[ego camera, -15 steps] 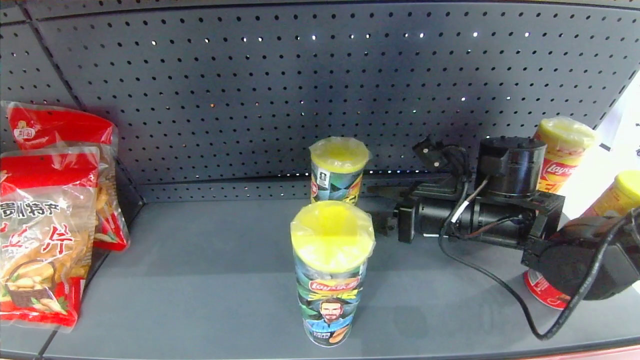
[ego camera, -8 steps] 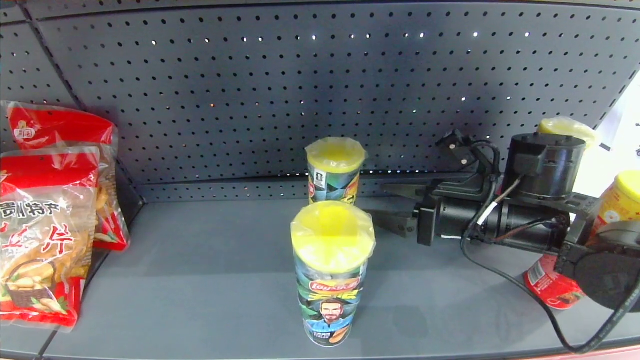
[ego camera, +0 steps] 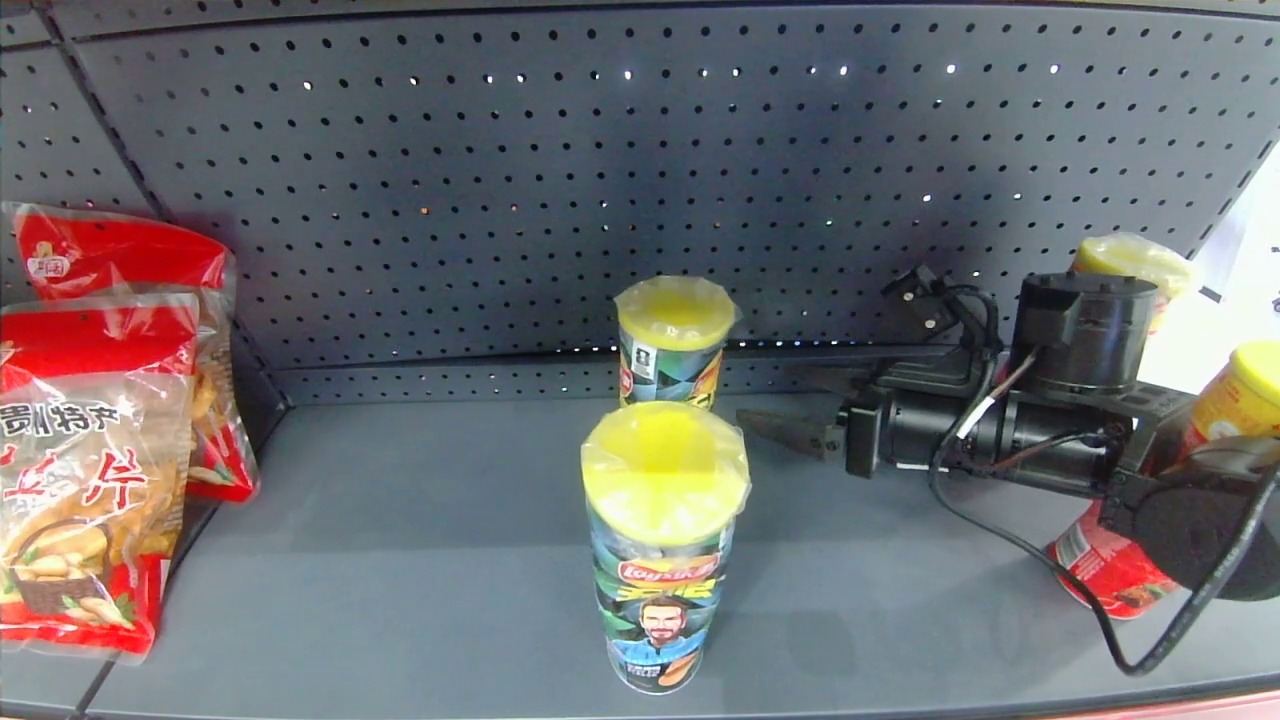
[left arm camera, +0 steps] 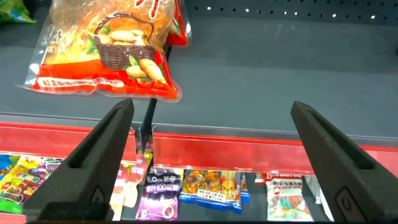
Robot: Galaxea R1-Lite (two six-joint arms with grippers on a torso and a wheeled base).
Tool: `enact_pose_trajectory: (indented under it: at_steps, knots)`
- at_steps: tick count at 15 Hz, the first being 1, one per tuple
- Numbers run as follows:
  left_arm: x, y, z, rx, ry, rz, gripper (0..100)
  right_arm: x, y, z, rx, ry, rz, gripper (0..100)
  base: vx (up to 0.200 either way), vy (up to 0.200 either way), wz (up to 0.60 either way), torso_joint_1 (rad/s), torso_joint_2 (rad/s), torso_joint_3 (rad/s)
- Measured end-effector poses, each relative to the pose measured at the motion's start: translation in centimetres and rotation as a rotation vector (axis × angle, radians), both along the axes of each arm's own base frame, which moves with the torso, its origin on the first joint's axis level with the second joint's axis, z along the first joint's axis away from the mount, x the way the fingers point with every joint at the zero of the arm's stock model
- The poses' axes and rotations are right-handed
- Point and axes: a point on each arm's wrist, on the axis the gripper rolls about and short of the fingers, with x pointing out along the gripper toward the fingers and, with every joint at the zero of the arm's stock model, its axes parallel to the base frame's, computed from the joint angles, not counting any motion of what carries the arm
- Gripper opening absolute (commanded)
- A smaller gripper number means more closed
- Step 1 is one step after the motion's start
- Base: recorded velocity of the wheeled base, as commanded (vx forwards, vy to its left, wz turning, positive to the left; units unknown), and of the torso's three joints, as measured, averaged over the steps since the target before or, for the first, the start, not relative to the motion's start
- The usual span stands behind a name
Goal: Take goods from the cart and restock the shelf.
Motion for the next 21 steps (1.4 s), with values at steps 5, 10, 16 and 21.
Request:
enact_pose_trajectory:
  at_steps: [5, 10, 16, 21]
  knots:
    - [0.0, 0.0, 0.0, 0.0, -0.001, 0.0, 100, 1.7, -0.1, -0.4, -0.007, -0.004, -0.029, 100, 0.0, 0.0, 0.0, 0.0, 0.0, 0.0]
    - [0.0, 0.0, 0.0, 0.0, -0.001, 0.0, 100, 3.2, 0.6, -1.4, -0.016, 0.012, -0.028, 100, 0.0, 0.0, 0.0, 0.0, 0.0, 0.0]
    - [0.0, 0.0, 0.0, 0.0, -0.001, 0.0, 100, 2.4, 2.5, -1.9, -0.027, 0.016, 0.039, 100, 0.0, 0.0, 0.0, 0.0, 0.0, 0.0]
    - [0.0, 0.0, 0.0, 0.0, -0.001, 0.0, 100, 1.3, 3.2, -2.1, -0.034, 0.027, 0.073, 100, 0.0, 0.0, 0.0, 0.0, 0.0, 0.0]
